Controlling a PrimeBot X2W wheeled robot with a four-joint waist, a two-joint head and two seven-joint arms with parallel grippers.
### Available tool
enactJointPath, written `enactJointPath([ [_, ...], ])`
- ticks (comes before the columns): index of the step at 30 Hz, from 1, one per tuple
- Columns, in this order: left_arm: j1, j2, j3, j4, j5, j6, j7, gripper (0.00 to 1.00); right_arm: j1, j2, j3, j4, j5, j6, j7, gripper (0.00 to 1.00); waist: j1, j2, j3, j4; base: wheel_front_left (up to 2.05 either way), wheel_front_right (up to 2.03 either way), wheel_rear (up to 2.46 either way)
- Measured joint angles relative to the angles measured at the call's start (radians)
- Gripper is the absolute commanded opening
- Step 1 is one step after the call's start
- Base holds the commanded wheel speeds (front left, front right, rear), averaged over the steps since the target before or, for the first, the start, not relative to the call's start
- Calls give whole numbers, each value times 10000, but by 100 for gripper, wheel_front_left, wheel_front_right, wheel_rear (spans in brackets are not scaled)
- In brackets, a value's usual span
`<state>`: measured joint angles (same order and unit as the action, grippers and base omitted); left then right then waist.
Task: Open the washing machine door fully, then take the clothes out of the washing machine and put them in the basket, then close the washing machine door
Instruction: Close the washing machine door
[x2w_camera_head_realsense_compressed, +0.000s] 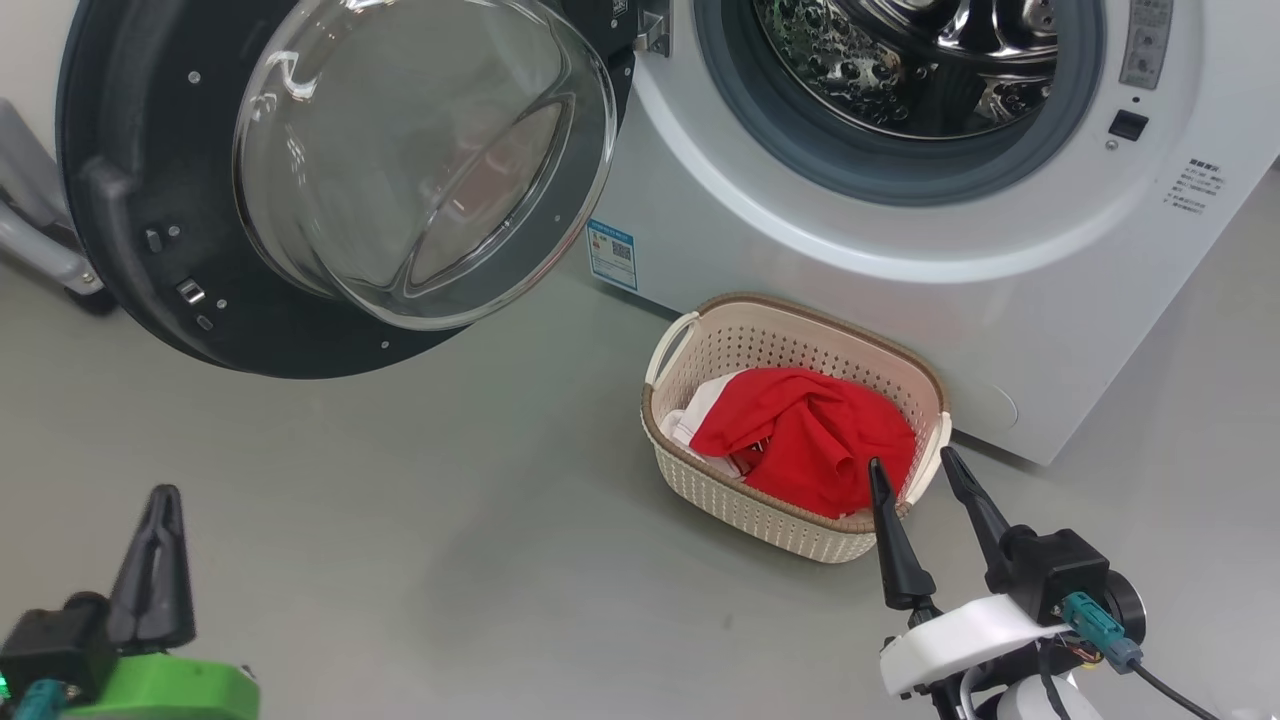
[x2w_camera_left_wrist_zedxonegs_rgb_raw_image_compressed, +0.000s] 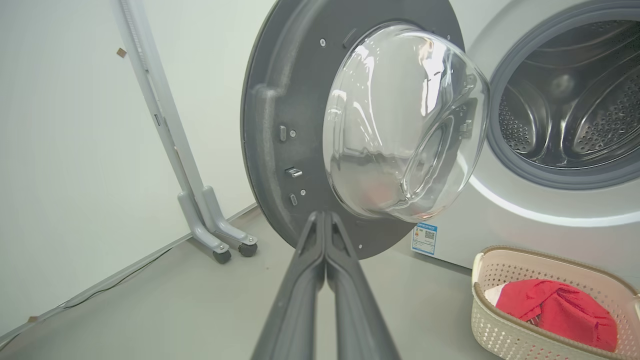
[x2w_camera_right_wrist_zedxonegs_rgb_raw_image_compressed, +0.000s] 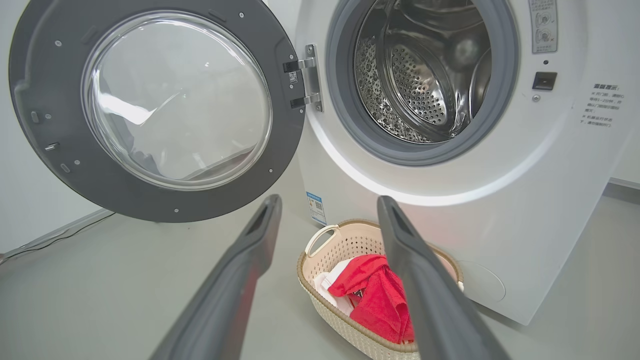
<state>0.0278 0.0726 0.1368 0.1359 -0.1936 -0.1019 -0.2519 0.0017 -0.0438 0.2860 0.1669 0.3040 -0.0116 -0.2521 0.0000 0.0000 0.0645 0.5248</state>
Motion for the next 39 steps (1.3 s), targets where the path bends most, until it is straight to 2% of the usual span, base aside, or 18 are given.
enactJointPath([
  [5,-577,504,698,-424,-261,-2,-2,0,-71,-12,73,-44,-261,-13,0,100,0,0,332,10,0,0,0],
  [10,-1098,1317,1695,-732,-784,-17,-4,0,-267,-33,276,-40,-575,-100,0,100,0,0,751,-53,0,0,0],
  [16,-1940,2067,2819,-652,-1778,-104,-8,0,-616,-165,401,-33,-830,-180,0,100,0,0,1322,-229,0,0,0],
  [22,-3043,3177,3726,36,-2941,-184,-25,0,-853,-382,387,-29,-1112,-272,17,100,0,0,1885,-426,0,0,0],
  [27,-4189,3684,4389,1154,-4759,-188,815,0,-1098,-454,422,-27,-1237,-278,100,100,0,0,2294,-586,0,0,0],
  [28,-4189,3684,4389,1154,-4759,-188,815,0,-1098,-454,422,-27,-1237,-278,100,100,0,0,2294,-586,0,0,0],
  [39,-6921,4343,6142,4247,-9233,-188,3678,0,-1576,-431,600,25,-1371,-328,178,100,0,0,2916,-1056,0,0,0],
])
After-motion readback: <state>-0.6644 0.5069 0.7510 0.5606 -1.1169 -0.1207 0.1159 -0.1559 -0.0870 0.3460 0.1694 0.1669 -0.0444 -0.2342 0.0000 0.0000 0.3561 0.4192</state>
